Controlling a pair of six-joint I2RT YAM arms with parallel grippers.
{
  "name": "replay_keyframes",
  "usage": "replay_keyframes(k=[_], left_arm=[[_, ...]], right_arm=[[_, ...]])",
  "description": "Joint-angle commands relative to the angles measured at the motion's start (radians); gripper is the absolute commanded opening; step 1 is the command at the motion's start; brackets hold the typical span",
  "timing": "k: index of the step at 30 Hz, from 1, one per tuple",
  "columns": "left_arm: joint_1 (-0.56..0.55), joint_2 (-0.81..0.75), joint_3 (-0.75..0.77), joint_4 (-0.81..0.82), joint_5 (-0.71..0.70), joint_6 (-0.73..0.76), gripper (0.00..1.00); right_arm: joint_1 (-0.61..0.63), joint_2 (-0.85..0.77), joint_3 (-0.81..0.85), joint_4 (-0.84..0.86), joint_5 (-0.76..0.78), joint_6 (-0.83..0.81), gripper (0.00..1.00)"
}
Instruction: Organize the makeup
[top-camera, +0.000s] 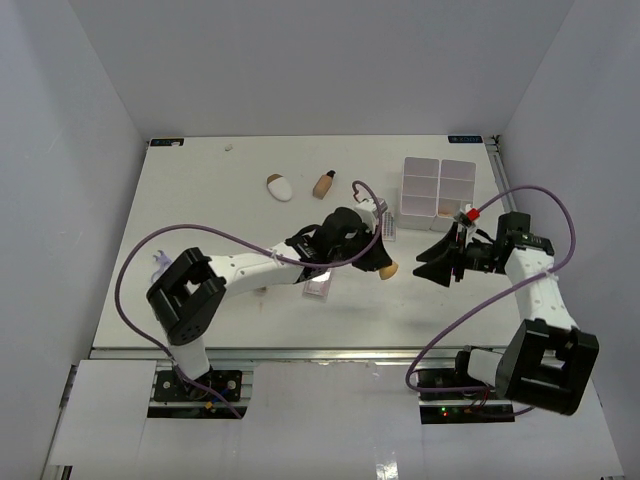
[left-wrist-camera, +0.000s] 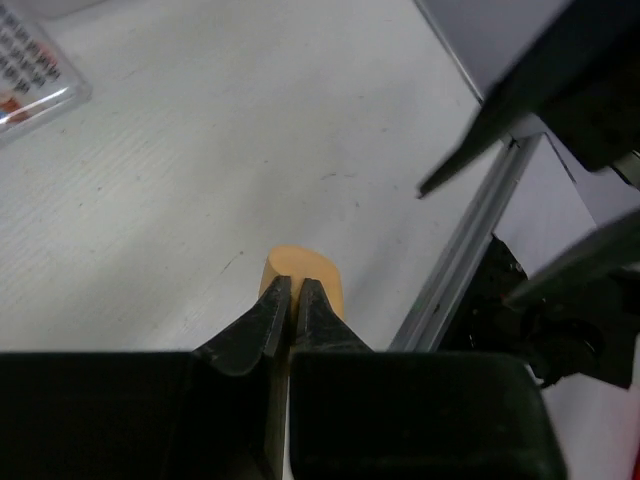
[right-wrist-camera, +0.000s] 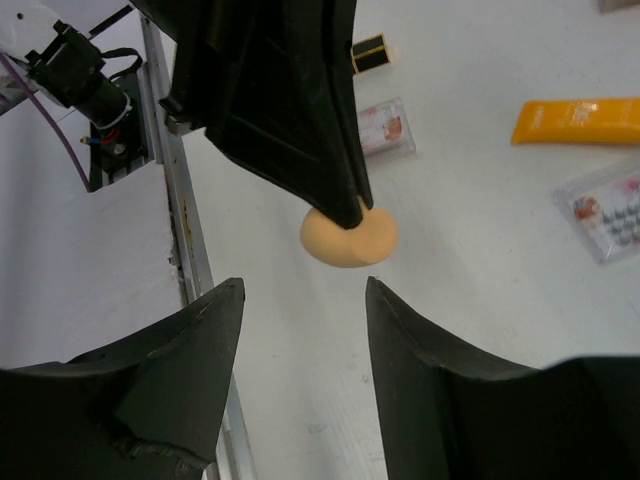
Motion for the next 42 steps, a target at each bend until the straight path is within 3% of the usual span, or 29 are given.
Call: replay_keyframes(k=[1,5,9,16,34,39,42], left_arm=[[-0.004,-0.145,-0.037,0.092,0.178,0.215,0.0],[0.009,-0.224,-0.138,0.232,0.209,0.284,0.0],[0.022,-0.262,-0.215,0.274,0.212,0.315,0.0],[0.025,-0.258,-0.205,0.266,0.217,0.312,0.0],[0.039,-0.296,-0.254,0.392,0.283,0.261,0.0],[0.045,-0.301,-0.258,0.402,0.286,0.261,0.0],[0.049,-0.299,-0.258,0.407,0.296,0.255,0.0]], right_arm=[[0.037,0.17,0.172,-0.404,-0.108,-0.432,0.63],[0.058,0.254,0.209,-0.407,-0.127,-0.439,0.68],[0.101,0.259,0.225,-0.409,-0.14,-0.465,0.7],[0.193,0.209,0.246,-0.407,-0.117,-0.494,0.74],[0.268,0.262,0.26,-0.406,-0.095,-0.501,0.88],[0.269,0.278,0.266,-0.406,-0.1,-0.503,0.83],[0.271,0.277,0.274,-0.404,-0.104,-0.503,0.73]])
